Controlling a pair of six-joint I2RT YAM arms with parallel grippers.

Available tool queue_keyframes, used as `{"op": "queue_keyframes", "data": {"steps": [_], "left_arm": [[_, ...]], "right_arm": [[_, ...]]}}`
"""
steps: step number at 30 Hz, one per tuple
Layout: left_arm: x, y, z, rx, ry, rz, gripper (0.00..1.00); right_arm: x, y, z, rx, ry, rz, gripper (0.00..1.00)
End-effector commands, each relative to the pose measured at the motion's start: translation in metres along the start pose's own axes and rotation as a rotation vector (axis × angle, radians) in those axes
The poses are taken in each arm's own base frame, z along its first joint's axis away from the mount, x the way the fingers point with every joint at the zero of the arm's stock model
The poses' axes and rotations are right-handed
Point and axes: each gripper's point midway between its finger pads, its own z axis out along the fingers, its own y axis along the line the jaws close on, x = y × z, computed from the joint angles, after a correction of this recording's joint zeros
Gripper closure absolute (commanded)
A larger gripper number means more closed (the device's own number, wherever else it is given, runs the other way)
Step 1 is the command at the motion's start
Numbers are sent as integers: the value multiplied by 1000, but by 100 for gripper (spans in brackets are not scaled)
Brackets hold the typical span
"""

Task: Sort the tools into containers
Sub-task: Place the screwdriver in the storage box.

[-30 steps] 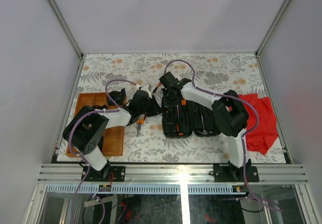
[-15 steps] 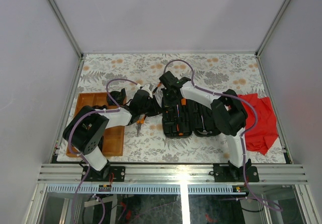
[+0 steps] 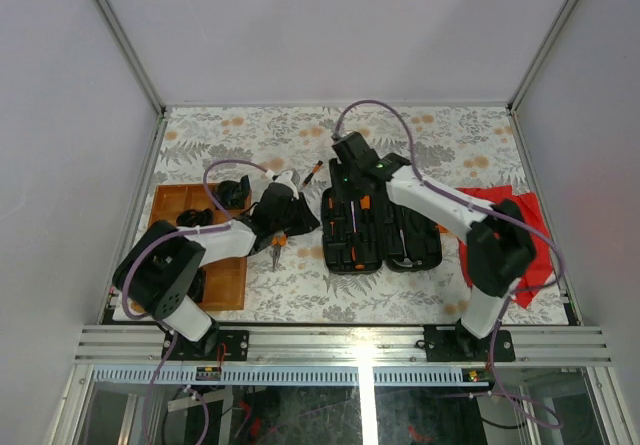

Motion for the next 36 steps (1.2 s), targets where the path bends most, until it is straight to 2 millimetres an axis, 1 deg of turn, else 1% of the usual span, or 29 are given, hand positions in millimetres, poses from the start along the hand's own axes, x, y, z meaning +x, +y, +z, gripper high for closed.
{"op": "queue_keyframes", "data": {"steps": [1, 4, 6, 8, 10, 13, 14, 15, 16, 18, 20, 22, 25, 26, 30, 34, 35, 36], "left_arm": [[-6, 10, -21, -58, -66, 9, 80], [-20, 10, -38, -95, -129, -2, 73], [-34, 8, -51, -122, -172, -4, 69], [-48, 7, -62, -159, -208, 2, 66], [-62, 8, -71, -206, -243, 12, 59], [-81, 8, -74, -264, -276, 49, 48], [-87, 7, -72, -280, -275, 72, 46], [-90, 8, -69, -306, -257, 95, 43], [-98, 6, -65, -324, -257, 115, 42], [-107, 6, -53, -358, -234, 164, 39], [-113, 7, -38, -381, -206, 216, 38], [-121, 7, -23, -391, -195, 225, 38], [-131, 12, -4, -397, -156, 271, 37], [-138, 15, 4, -405, -152, 268, 37], [-146, 28, 26, -419, -106, 279, 37], [-153, 38, 41, -410, -86, 273, 36], [-154, 41, 45, -406, -80, 273, 34], [-153, 44, 48, -402, -71, 273, 30]], "right_arm": [[-24, -6, -52, -4, -208, -36, 65], [-3, -23, -62, 10, -234, -37, 64], [13, -31, -70, -2, -252, -35, 63], [27, -33, -79, -41, -263, -39, 61], [42, -32, -86, -97, -272, -52, 60], [61, -33, -99, -162, -295, -61, 58], [67, -33, -102, -185, -301, -65, 57], [77, -36, -101, -195, -295, -67, 56], [79, -36, -106, -206, -307, -65, 55], [94, -40, -108, -224, -304, -55, 51], [102, -43, -111, -234, -308, -44, 49], [109, -45, -114, -247, -306, -36, 47], [119, -44, -114, -268, -289, -32, 47], [121, -44, -114, -273, -279, -33, 47], [130, -43, -110, -289, -247, -35, 47], [129, -45, -107, -271, -243, -37, 47], [128, -46, -106, -264, -243, -41, 47], [126, -46, -107, -259, -244, -45, 47]]}}
